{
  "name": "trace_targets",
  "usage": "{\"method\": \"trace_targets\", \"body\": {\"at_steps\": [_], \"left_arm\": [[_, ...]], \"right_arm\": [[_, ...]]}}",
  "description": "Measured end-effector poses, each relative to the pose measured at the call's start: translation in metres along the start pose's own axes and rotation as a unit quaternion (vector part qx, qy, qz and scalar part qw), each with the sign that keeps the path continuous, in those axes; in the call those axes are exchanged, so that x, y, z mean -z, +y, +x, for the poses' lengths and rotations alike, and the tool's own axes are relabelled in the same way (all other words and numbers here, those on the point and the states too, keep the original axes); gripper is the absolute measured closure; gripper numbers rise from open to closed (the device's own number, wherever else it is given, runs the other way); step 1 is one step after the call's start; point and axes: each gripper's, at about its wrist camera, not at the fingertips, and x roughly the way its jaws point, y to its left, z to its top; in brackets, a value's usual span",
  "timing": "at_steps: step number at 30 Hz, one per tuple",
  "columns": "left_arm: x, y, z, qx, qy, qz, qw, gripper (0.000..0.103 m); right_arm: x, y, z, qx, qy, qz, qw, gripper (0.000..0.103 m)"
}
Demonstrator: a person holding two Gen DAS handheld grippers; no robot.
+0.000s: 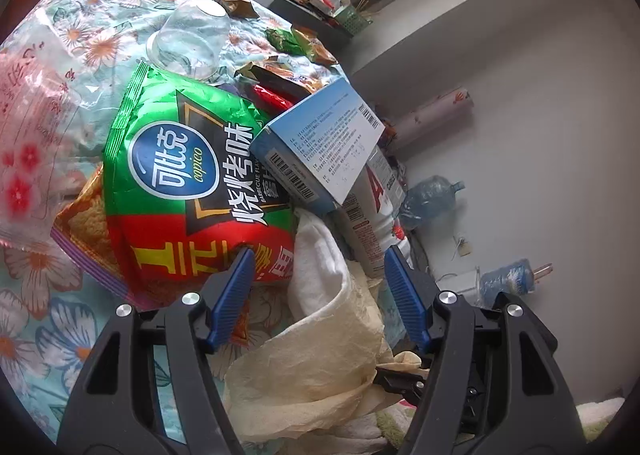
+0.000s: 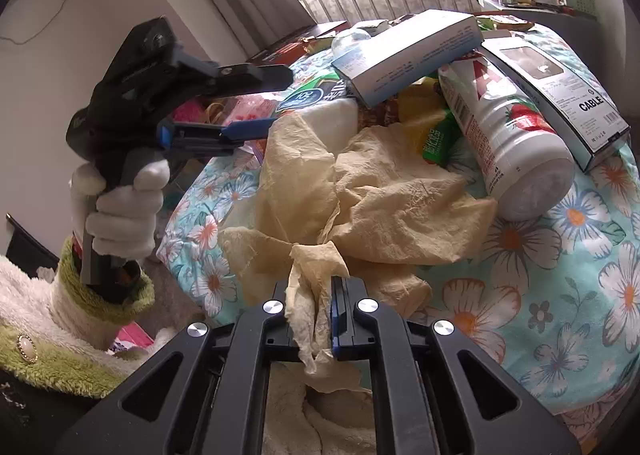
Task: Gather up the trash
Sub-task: 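Grasp the crumpled beige plastic with the right tool and pull it free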
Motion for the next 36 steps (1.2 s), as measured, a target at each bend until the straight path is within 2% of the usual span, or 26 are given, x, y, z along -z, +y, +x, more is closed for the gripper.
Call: {"method": "trace_targets", "body": {"at_steps": [2, 3, 5, 6, 11, 12, 16, 20, 25, 30, 33, 36], "left_arm": [[-0.004, -0.006, 0.009, -0.022, 0.026, 0.017, 0.9993, 0.053], [-0.006, -0.006, 0.014, -0.030, 0.040, 0.018, 0.9986, 0.056], [-0.009, -0.005, 0.022, -0.044, 0.065, 0.014, 0.9968, 0.072], [-0.009, -0.006, 0.025, -0.051, 0.073, 0.017, 0.9958, 0.075], [-0.006, -0.006, 0.028, -0.072, 0.074, 0.018, 0.9945, 0.100], [-0.005, -0.004, 0.027, -0.073, 0.070, 0.014, 0.9948, 0.102], [0.002, 0.006, 0.012, -0.075, 0.040, -0.006, 0.9964, 0.103], [0.011, 0.014, -0.012, -0.077, 0.000, -0.031, 0.9965, 0.103], [0.023, 0.019, -0.040, -0.113, -0.042, -0.026, 0.9924, 0.103], [0.037, 0.032, -0.063, -0.156, -0.063, -0.023, 0.9855, 0.103], [0.040, 0.040, -0.072, -0.170, -0.071, -0.026, 0.9825, 0.103], [0.046, 0.045, -0.079, -0.180, -0.076, -0.024, 0.9803, 0.103]], "right_arm": [[0.002, 0.004, 0.001, 0.003, 0.001, -0.018, 1.000, 0.096], [0.002, 0.007, 0.001, 0.004, 0.001, -0.026, 1.000, 0.096], [0.004, 0.011, 0.001, 0.001, -0.001, -0.038, 0.999, 0.096], [0.005, 0.012, 0.000, -0.001, -0.002, -0.043, 0.999, 0.096], [0.013, 0.011, -0.008, -0.001, -0.010, -0.046, 0.999, 0.096], [0.012, 0.009, -0.009, 0.000, -0.011, -0.043, 0.999, 0.096], [0.014, -0.004, -0.019, 0.008, -0.021, -0.027, 0.999, 0.095], [0.018, -0.025, -0.029, 0.008, -0.035, 0.016, 0.999, 0.095], [0.022, -0.052, -0.040, 0.001, -0.060, 0.076, 0.995, 0.095], [0.016, -0.070, -0.050, 0.030, -0.088, 0.114, 0.989, 0.096], [0.003, -0.076, -0.061, 0.045, -0.123, 0.132, 0.983, 0.096], [-0.017, -0.070, -0.062, 0.059, -0.149, 0.120, 0.980, 0.096]]}}
